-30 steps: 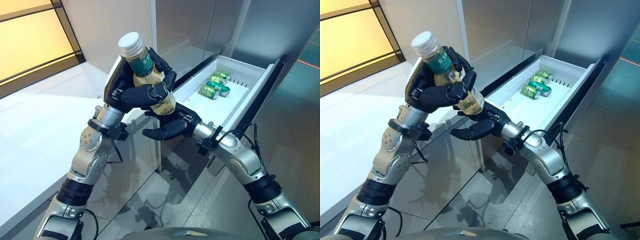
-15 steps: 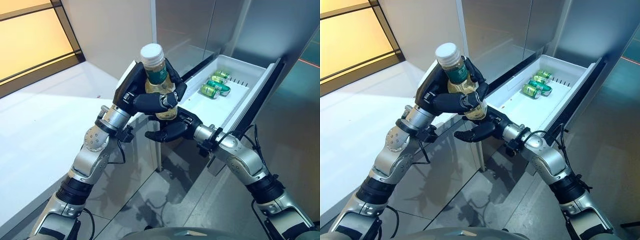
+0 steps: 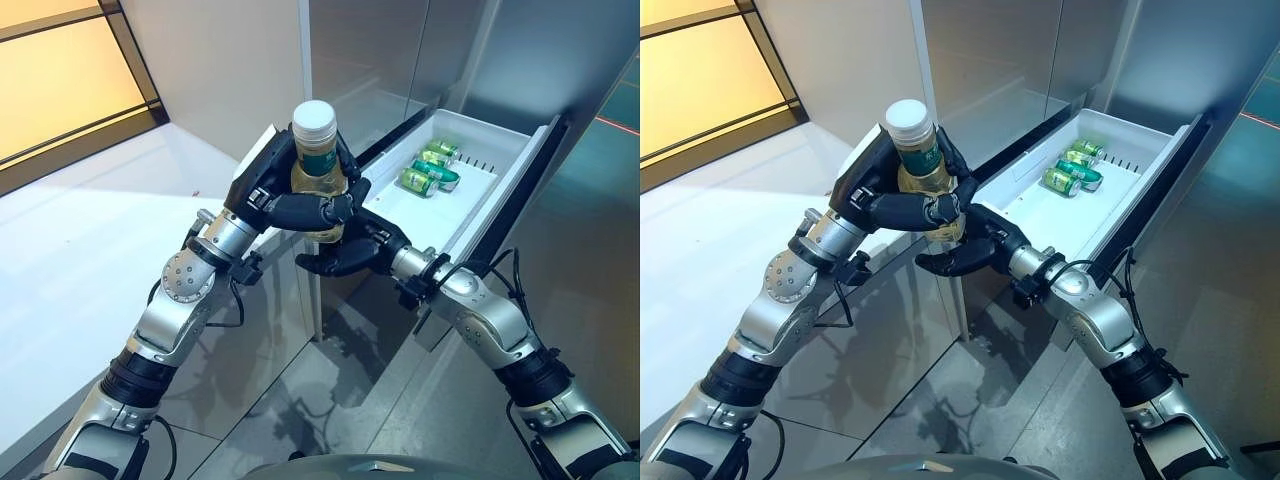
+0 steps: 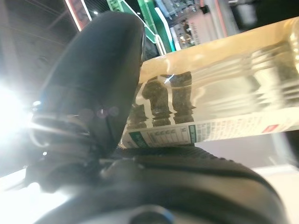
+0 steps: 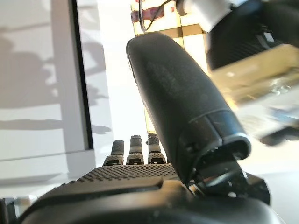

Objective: Put drinks into fridge and close the fridge

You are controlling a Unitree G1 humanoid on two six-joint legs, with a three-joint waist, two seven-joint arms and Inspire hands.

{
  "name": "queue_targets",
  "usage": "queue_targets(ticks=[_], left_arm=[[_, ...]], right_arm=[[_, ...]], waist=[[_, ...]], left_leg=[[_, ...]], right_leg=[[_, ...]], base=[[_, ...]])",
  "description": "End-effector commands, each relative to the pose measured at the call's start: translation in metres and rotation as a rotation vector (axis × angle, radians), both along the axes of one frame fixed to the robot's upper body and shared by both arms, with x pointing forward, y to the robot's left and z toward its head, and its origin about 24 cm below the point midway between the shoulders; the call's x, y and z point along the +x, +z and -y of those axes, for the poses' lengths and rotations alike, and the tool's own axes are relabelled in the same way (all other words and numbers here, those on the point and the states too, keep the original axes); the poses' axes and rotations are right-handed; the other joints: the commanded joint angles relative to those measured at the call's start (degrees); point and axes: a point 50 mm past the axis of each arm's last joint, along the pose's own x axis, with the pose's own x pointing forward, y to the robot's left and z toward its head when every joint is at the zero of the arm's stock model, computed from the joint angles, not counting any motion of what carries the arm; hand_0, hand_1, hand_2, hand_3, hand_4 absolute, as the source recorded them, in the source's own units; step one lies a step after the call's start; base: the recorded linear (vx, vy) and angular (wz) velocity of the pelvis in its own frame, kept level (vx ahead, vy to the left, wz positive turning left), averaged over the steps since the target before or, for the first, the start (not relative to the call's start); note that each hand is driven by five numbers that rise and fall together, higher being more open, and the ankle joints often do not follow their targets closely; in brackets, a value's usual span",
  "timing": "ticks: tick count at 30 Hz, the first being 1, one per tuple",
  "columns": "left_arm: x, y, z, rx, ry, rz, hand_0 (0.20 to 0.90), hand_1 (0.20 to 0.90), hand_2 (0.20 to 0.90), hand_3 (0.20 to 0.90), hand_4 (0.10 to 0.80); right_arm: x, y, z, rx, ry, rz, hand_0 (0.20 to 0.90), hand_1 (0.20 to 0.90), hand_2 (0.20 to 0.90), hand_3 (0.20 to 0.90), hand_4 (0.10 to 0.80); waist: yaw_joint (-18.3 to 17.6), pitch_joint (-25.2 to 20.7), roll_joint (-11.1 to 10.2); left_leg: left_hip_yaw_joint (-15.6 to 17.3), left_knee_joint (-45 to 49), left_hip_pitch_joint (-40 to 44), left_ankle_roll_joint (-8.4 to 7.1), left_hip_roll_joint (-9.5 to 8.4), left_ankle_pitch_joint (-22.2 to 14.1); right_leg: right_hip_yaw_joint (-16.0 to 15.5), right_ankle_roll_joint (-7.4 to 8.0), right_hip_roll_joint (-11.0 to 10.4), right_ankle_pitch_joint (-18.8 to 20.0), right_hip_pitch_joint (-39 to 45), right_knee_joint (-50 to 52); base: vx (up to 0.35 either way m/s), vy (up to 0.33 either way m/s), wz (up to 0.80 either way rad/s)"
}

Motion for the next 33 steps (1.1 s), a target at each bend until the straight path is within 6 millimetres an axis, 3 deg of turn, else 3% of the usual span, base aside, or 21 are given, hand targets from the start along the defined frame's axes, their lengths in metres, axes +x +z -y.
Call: queue_targets(ticks=[1, 9, 17, 23, 33], left_arm=[[-0.002, 0.057, 0.0, -0.119, -0.023, 0.285, 0.3, 0.3, 0.3, 0.2, 0.1], [-0.006, 0.067, -0.001, -0.17, -0.042, 0.318, 0.3, 0.3, 0.3, 0.2, 0.1], [-0.004, 0.06, 0.003, -0.19, -0.08, 0.255, 0.3, 0.3, 0.3, 0.2, 0.1], [-0.004, 0.056, 0.021, -0.245, -0.205, 0.195, 0.3, 0.3, 0.3, 0.2, 0.1], [-0.014, 0.054, 0.054, -0.333, -0.416, 0.145, 0.3, 0.3, 0.3, 0.2, 0.1]], right_arm=[[0.001, 0.086, -0.008, 0.213, 0.03, 0.368, 0.9, 0.9, 0.9, 0.9, 0.8], [0.008, 0.082, -0.003, 0.206, -0.023, 0.346, 0.9, 0.9, 0.9, 0.9, 0.8], [0.005, 0.079, -0.011, 0.216, 0.057, 0.292, 0.9, 0.9, 0.9, 0.9, 0.8], [0.003, 0.067, -0.026, 0.172, 0.135, 0.24, 0.9, 0.9, 0.9, 0.9, 0.8], [-0.003, 0.066, -0.049, 0.163, 0.216, 0.215, 0.9, 0.9, 0.9, 0.9, 0.8]], waist=[[-0.2, -4.5, -1.8], [-0.2, -4.7, -1.9], [-0.1, -4.6, -2.0], [-0.5, -4.8, -2.2], [-1.1, -4.3, -2.4]], left_leg=[[-0.2, 0.1, 0.0, 0.89, -1.33, -4.2], [0.3, 0.1, -0.1, 0.81, -1.19, -4.3], [0.0, 0.1, -0.2, 0.9, -1.34, -4.3], [0.1, 0.1, -0.4, 0.97, -1.39, -4.2], [0.2, 0.1, 0.2, 1.22, -1.4, -4.7]], right_leg=[[-1.0, 3.59, -1.7, 1.7, -1.0, 0.2], [-1.8, 3.77, -2.1, 1.8, -1.0, 0.2], [-1.9, 3.95, -2.3, 1.9, -1.1, 0.2], [-1.5, 4.04, -2.3, 2.0, -1.3, 0.2], [-0.8, 4.01, -2.1, 1.6, -0.9, 0.4]], base=[[0.0, 0.0, 0.0], [0.0, 0.004, 0.01], [0.001, 0.005, 0.01], [0.0, 0.0, 0.0], [0.0, 0.0, 0.0]])
